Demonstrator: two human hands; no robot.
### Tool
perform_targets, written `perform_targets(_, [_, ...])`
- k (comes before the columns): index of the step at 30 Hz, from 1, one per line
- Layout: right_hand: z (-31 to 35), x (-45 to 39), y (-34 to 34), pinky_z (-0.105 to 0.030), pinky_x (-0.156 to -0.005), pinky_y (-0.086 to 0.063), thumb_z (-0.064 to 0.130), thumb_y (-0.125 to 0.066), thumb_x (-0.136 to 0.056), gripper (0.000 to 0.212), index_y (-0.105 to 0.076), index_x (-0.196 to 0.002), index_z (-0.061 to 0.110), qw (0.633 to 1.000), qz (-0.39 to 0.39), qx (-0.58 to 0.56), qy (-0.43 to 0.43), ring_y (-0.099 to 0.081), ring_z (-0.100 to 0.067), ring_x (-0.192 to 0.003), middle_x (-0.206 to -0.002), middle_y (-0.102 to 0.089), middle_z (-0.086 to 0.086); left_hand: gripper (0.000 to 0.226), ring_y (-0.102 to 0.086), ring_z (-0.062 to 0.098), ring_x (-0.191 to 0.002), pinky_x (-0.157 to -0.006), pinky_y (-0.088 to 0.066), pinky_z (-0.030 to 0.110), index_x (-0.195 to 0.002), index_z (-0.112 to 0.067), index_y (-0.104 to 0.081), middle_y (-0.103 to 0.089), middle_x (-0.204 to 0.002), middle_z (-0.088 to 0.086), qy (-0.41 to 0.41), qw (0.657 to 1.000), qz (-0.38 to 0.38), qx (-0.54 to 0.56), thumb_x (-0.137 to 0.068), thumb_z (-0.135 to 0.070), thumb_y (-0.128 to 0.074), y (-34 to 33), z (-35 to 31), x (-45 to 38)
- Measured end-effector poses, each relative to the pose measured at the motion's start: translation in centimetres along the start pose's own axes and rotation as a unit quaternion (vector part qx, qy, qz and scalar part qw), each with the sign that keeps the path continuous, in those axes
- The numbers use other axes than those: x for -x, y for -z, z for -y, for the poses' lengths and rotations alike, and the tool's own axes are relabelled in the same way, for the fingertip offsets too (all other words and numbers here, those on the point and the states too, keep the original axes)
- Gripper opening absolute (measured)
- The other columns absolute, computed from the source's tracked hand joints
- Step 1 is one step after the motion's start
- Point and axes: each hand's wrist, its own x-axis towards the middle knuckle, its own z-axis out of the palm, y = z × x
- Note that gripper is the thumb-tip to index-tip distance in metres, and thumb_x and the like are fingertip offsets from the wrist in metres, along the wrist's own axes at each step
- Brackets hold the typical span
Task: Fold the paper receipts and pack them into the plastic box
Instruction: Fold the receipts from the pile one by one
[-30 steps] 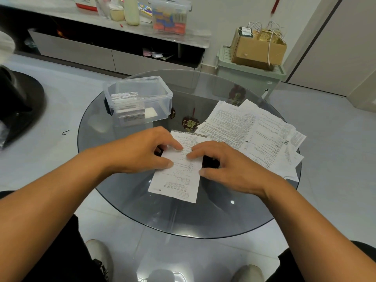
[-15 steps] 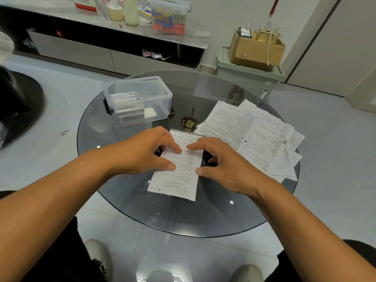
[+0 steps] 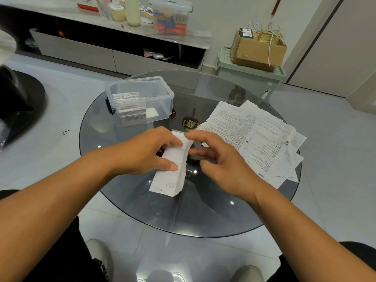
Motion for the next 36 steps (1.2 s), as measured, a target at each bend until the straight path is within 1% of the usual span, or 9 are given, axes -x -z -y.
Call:
perform_targets(4, [-0.2,-0.3,-1.2,-0.020,-0.095,-0.055,0.004,-0.081,-0.087,0.060,-0.053,-0.128,0.038,0.993,-0.113,-0.001,0.018,-0.066,0.001,-0.115,-0.139,-0.058,0.003,0.102,-0.053,0.008,-0.110,-0.094,-0.050,0.024,-0.151,-0.049,-0.019,-0.048,-0.120,-0.020,0.004,0.998,0.009,0.060,-0.078,-0.029,-0.087,0.3,0.2,-0.1])
perform_targets(7, [-0.1,-0.5,-1.9,-0.028,-0.093,-0.059,0.012,-0.083,-0.085,0.049,-0.052,-0.118,0.032,0.994,-0.105,0.003,-0.008,-0.067,0.002,-0.113,-0.133,-0.061,0.007,0.110,-0.054,0.007,-0.108,-0.092,-0.051,0.022,-0.152,-0.057,-0.013,-0.048,-0.122,-0.020,-0.003,0.998,0.011,0.065,-0.077,-0.026,-0.087,0.6,0.3,0.1])
perform_targets(10, [-0.3,-0.4,-2.3,-0.032,-0.098,-0.057,0.017,-0.078,-0.091,0.033,-0.056,-0.111,0.029,0.997,-0.050,0.044,-0.031,-0.066,0.004,-0.112,-0.119,-0.068,0.015,0.093,-0.054,0.002,-0.109,-0.095,-0.052,0.024,-0.146,-0.060,-0.030,-0.044,-0.127,-0.021,-0.024,0.998,0.009,0.049,-0.080,-0.027,-0.086,1.0,0.7,0.5])
perform_targets(14, [-0.6,-0.5,-1.9,-0.023,-0.103,-0.051,0.011,-0.064,-0.098,0.029,-0.059,-0.118,0.031,0.993,-0.003,0.118,-0.022,-0.061,0.006,-0.117,-0.122,-0.066,0.020,0.035,-0.062,0.005,-0.107,-0.094,-0.055,0.029,-0.111,-0.044,-0.072,-0.049,-0.128,-0.021,-0.047,0.997,0.008,0.057,-0.083,-0.026,-0.083,1.5,1.2,0.5])
perform_targets(19, [-0.9,-0.5,-1.3,-0.020,-0.105,-0.045,0.014,-0.074,-0.090,0.045,-0.060,-0.128,0.034,0.991,0.028,0.135,-0.002,-0.054,0.002,-0.122,-0.126,-0.060,0.020,0.006,-0.063,-0.001,-0.101,-0.089,-0.051,0.024,-0.088,-0.028,-0.079,-0.059,-0.124,-0.019,-0.041,0.994,-0.060,0.078,-0.089,-0.023,-0.076,1.0,1.0,0.1])
perform_targets(25, [-1.3,-1.0,-2.0,-0.022,-0.071,-0.042,0.037,-0.073,-0.093,0.003,-0.071,-0.093,0.036,0.976,-0.077,0.199,0.042,-0.056,-0.004,-0.088,-0.090,-0.062,0.018,0.009,-0.062,0.005,-0.102,-0.089,-0.052,0.023,-0.090,-0.030,-0.080,-0.064,-0.112,-0.014,-0.033,0.992,0.004,0.120,-0.092,-0.032,-0.071,1.0,-0.2,0.3])
perform_targets(31, [-1.1,-0.6,-1.1,-0.020,-0.074,-0.045,0.030,-0.072,-0.096,0.017,-0.077,-0.112,0.032,0.980,-0.024,0.197,-0.004,-0.061,-0.006,-0.089,-0.100,-0.073,0.017,0.035,-0.058,-0.006,-0.094,-0.076,-0.046,0.011,-0.102,-0.040,-0.076,-0.051,-0.117,-0.027,0.004,0.999,0.048,0.009,-0.098,-0.011,-0.058,2.3,-0.3,0.8])
perform_targets(34, [-1.0,-0.6,-1.1,-0.020,-0.066,-0.045,0.037,-0.067,-0.098,0.003,-0.069,-0.097,0.035,0.988,-0.064,0.135,-0.039,-0.061,-0.005,-0.074,-0.081,-0.068,0.020,0.034,-0.060,0.004,-0.083,-0.072,-0.052,0.024,-0.100,-0.038,-0.075,-0.062,-0.103,-0.012,0.007,0.999,0.038,0.000,-0.094,-0.009,-0.057,2.2,-0.3,0.9])
perform_targets(36, [-1.0,-1.0,-1.3,-0.028,-0.068,-0.049,0.042,-0.063,-0.100,0.015,-0.063,-0.102,0.027,0.985,-0.100,0.123,-0.065,-0.063,-0.006,-0.076,-0.080,-0.070,0.015,0.031,-0.059,0.000,-0.078,-0.066,-0.049,0.017,-0.105,-0.035,-0.074,-0.063,-0.097,-0.010,0.010,0.999,0.044,-0.006,-0.093,-0.011,-0.058,2.2,-0.6,1.0])
